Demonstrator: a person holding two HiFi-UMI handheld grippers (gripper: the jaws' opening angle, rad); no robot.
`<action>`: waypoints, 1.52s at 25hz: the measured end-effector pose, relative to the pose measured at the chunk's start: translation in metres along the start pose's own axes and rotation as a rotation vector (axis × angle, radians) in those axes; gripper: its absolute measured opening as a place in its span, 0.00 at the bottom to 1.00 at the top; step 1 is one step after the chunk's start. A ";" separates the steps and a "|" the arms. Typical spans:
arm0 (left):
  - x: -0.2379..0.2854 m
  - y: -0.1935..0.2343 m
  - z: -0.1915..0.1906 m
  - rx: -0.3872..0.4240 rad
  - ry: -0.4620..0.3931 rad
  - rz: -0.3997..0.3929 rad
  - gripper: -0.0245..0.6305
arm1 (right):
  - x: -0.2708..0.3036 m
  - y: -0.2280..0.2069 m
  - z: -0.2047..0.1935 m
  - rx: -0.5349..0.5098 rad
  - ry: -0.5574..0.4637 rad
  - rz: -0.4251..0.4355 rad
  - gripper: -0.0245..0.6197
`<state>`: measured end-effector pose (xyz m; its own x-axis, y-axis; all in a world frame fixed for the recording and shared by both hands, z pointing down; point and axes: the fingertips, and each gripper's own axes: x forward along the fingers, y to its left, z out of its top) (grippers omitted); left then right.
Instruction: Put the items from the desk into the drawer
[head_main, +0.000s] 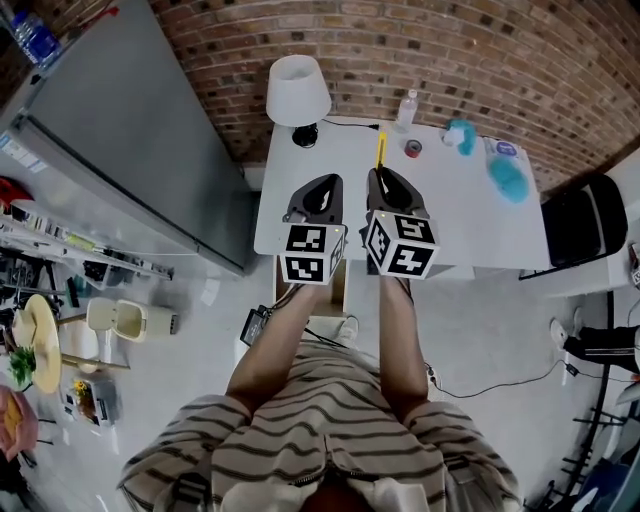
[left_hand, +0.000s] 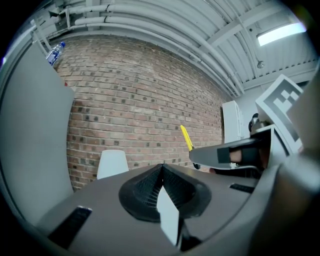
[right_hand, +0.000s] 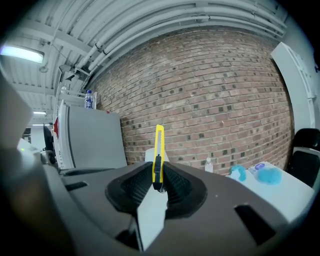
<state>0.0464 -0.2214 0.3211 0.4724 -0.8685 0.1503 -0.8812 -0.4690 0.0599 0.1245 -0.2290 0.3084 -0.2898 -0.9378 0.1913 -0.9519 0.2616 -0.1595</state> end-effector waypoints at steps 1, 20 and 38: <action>-0.009 0.002 -0.002 0.001 0.002 -0.006 0.04 | -0.005 0.008 -0.004 0.008 0.000 -0.003 0.15; -0.155 0.044 -0.024 -0.001 -0.012 -0.088 0.04 | -0.085 0.140 -0.047 -0.009 0.022 -0.080 0.15; -0.149 0.035 -0.094 -0.059 0.119 -0.025 0.05 | -0.086 0.131 -0.109 0.044 0.138 -0.018 0.15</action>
<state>-0.0567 -0.0935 0.3935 0.4920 -0.8298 0.2635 -0.8703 -0.4770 0.1229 0.0133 -0.0895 0.3768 -0.2866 -0.9012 0.3250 -0.9527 0.2321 -0.1964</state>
